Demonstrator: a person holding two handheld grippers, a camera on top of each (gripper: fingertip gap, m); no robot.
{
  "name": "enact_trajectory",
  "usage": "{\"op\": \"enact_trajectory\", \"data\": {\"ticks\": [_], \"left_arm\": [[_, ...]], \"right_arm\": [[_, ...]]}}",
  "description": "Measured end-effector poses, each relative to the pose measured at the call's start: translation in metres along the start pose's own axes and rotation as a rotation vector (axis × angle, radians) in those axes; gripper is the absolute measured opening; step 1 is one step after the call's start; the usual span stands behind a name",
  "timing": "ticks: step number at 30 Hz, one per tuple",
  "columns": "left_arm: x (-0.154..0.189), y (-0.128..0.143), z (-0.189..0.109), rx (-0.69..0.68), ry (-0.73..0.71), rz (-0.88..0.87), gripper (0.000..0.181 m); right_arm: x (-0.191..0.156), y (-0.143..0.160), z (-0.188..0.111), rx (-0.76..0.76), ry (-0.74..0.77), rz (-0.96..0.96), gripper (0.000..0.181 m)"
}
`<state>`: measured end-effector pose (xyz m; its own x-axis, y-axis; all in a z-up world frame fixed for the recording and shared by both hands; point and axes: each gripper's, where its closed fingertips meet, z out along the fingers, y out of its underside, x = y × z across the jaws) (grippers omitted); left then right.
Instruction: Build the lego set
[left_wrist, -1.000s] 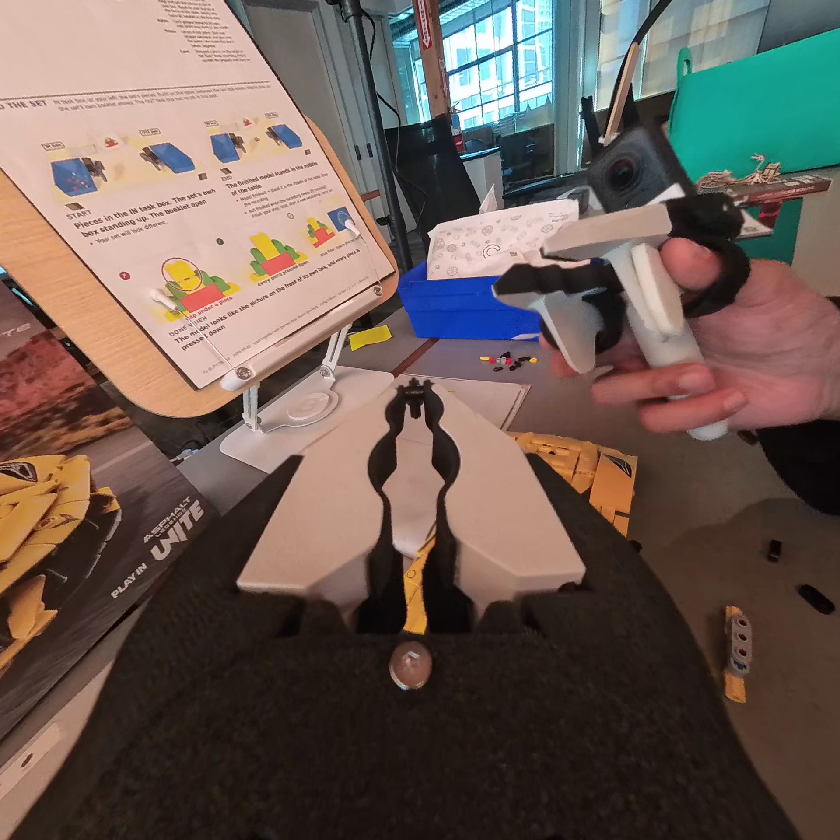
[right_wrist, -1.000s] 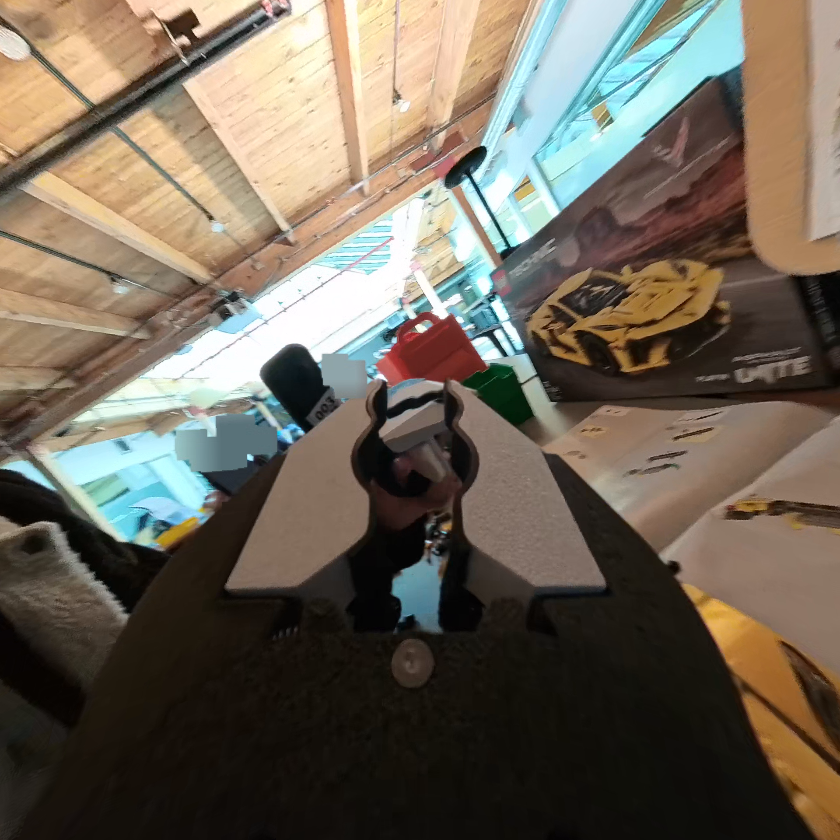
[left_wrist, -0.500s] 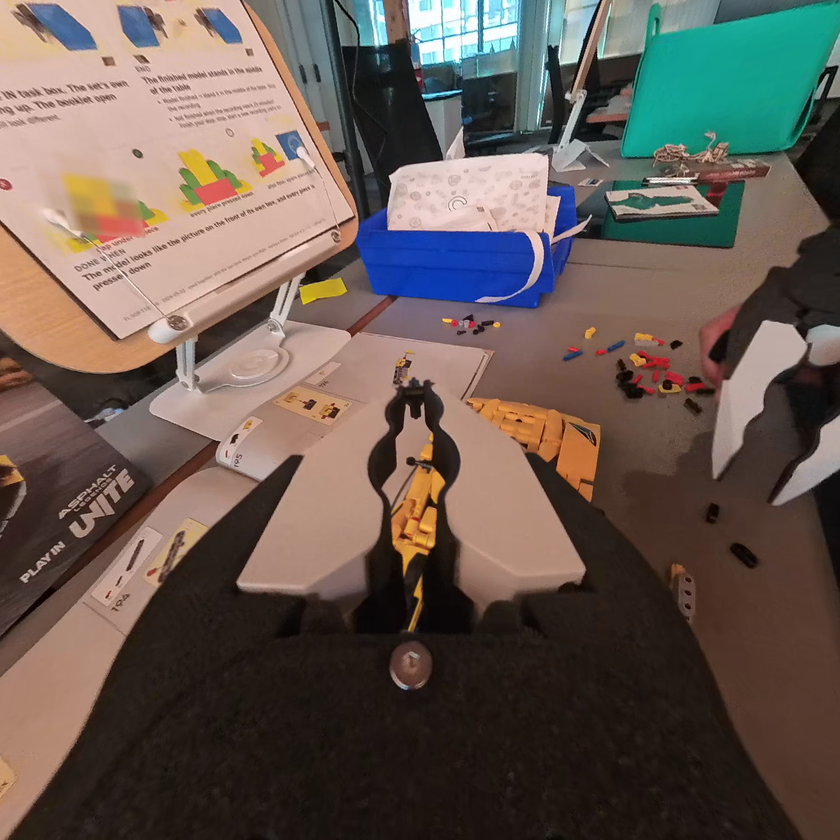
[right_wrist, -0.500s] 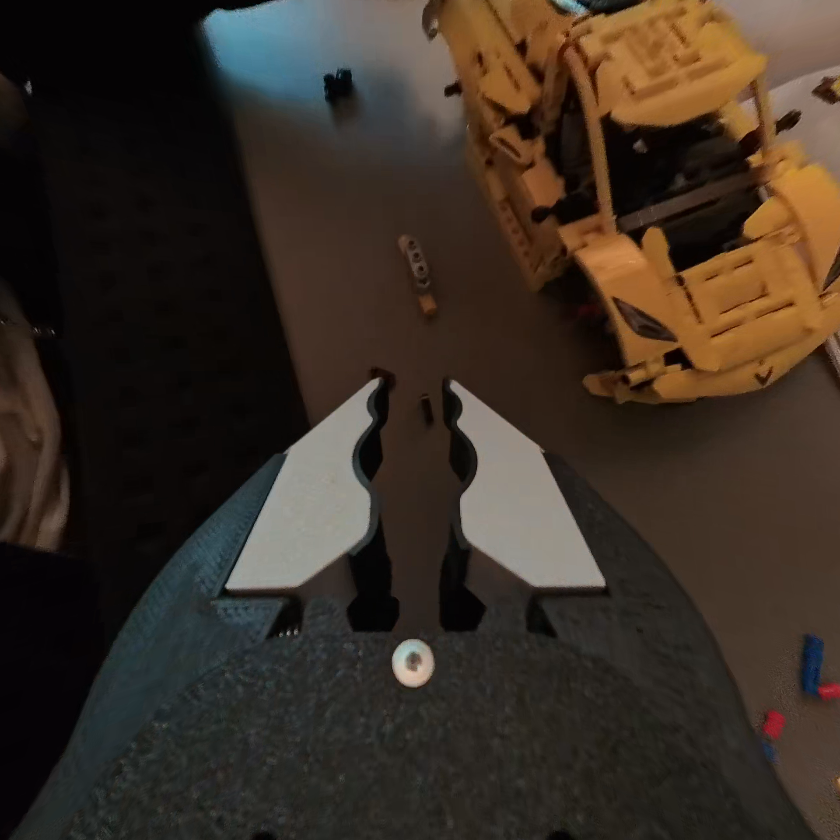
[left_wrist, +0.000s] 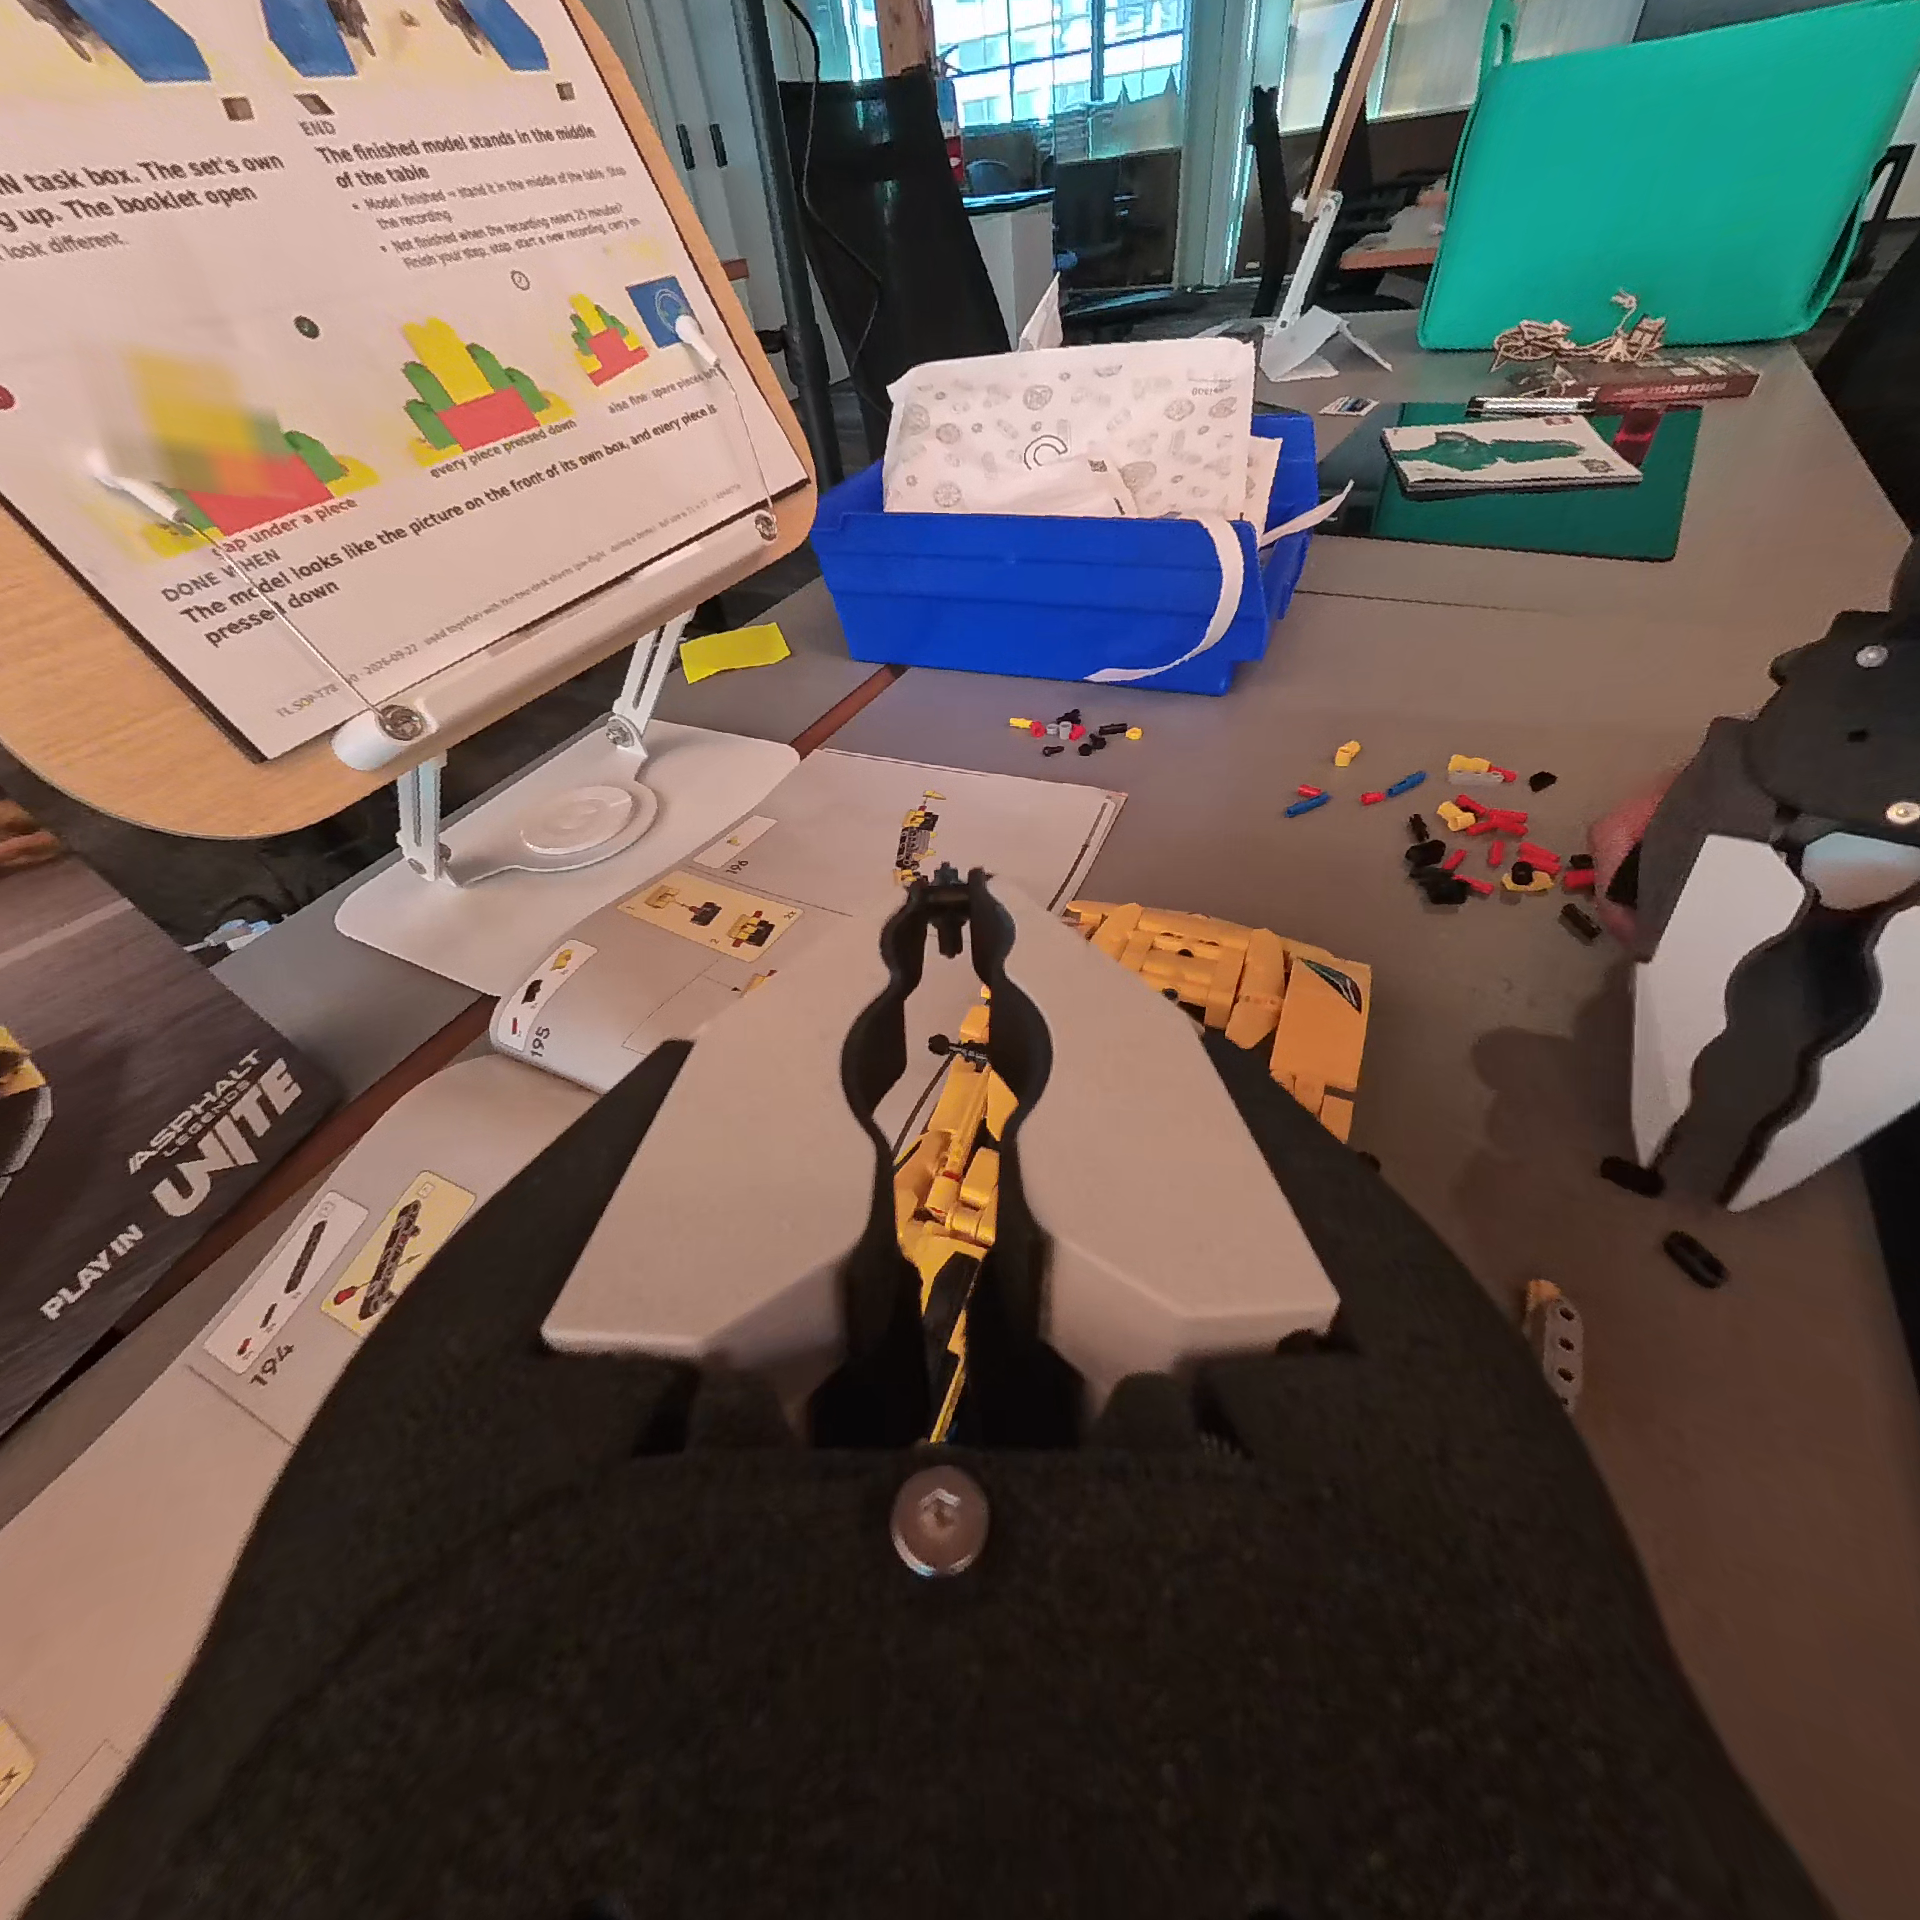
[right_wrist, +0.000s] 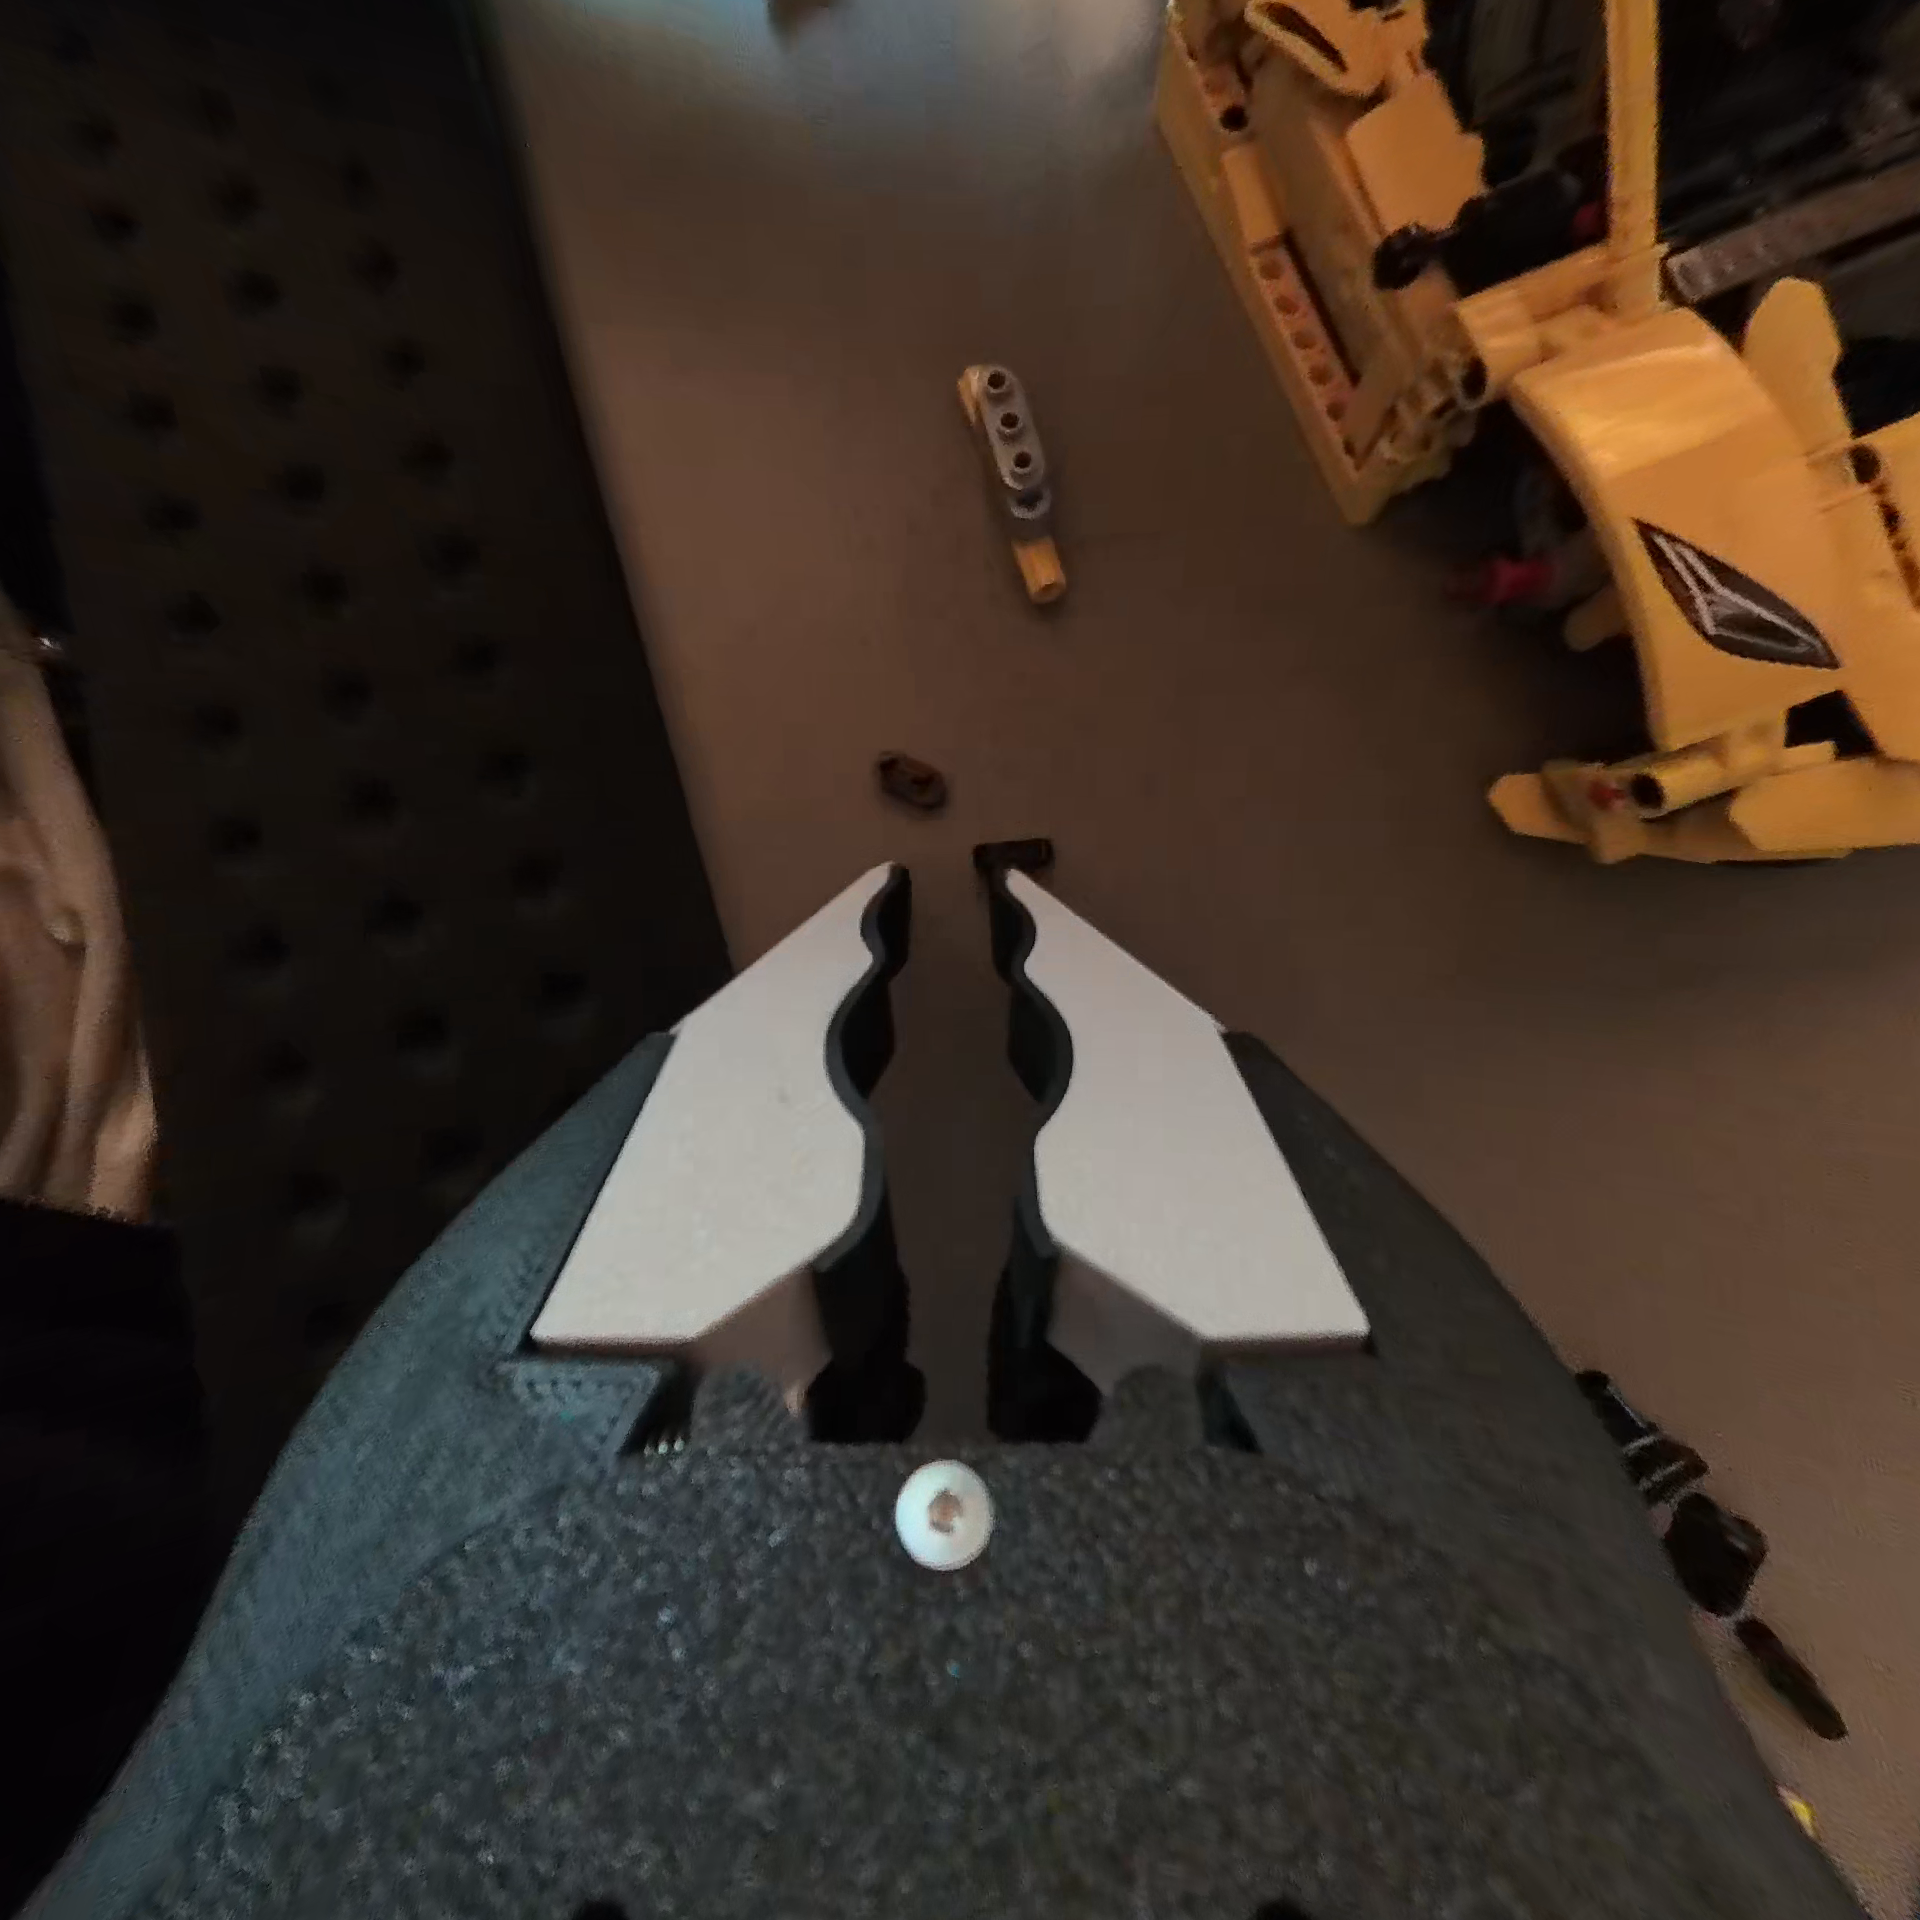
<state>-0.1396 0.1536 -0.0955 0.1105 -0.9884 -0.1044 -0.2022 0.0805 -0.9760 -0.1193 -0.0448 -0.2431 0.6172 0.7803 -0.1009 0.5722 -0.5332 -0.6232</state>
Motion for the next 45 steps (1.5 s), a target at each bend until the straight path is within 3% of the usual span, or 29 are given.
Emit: {"op": "enact_trajectory", "data": {"ticks": [12, 16, 20, 22, 26, 29, 32, 36, 45], "left_arm": [[0.004, 0.000, 0.000, -0.001, 0.036, -0.023, 0.007], [0.022, 0.000, 0.001, -0.001, 0.166, -0.103, 0.007], [0.052, -0.003, -0.002, -0.006, 0.393, -0.249, 0.007], [0.064, -0.008, -0.002, 0.012, 0.466, -0.295, 0.007], [0.086, -0.019, -0.006, 0.047, 0.601, -0.352, 0.007], [0.096, -0.028, -0.011, 0.082, 0.671, -0.383, 0.007], [0.101, -0.027, -0.010, 0.071, 0.690, -0.383, 0.006], [0.101, -0.023, -0.008, 0.052, 0.683, -0.380, 0.007], [0.102, -0.019, -0.006, 0.031, 0.677, -0.365, 0.007]], "right_arm": [[0.013, -0.003, 0.004, 0.056, 0.116, -0.130, 0.018], [0.012, -0.005, 0.006, 0.087, 0.093, -0.130, 0.015], [0.016, -0.010, 0.005, 0.084, 0.089, -0.153, 0.014], [0.023, -0.035, -0.008, 0.177, 0.180, -0.236, 0.014], [0.041, -0.110, -0.063, 0.397, 0.508, -0.497, 0.013], [0.048, -0.144, -0.086, 0.438, 0.673, -0.704, 0.014], [0.059, -0.153, -0.085, 0.367, 0.725, -0.761, 0.014], [0.055, -0.162, -0.086, 0.391, 0.729, -0.815, 0.014], [0.058, -0.159, -0.081, 0.351, 0.711, -0.812, 0.014]]}}
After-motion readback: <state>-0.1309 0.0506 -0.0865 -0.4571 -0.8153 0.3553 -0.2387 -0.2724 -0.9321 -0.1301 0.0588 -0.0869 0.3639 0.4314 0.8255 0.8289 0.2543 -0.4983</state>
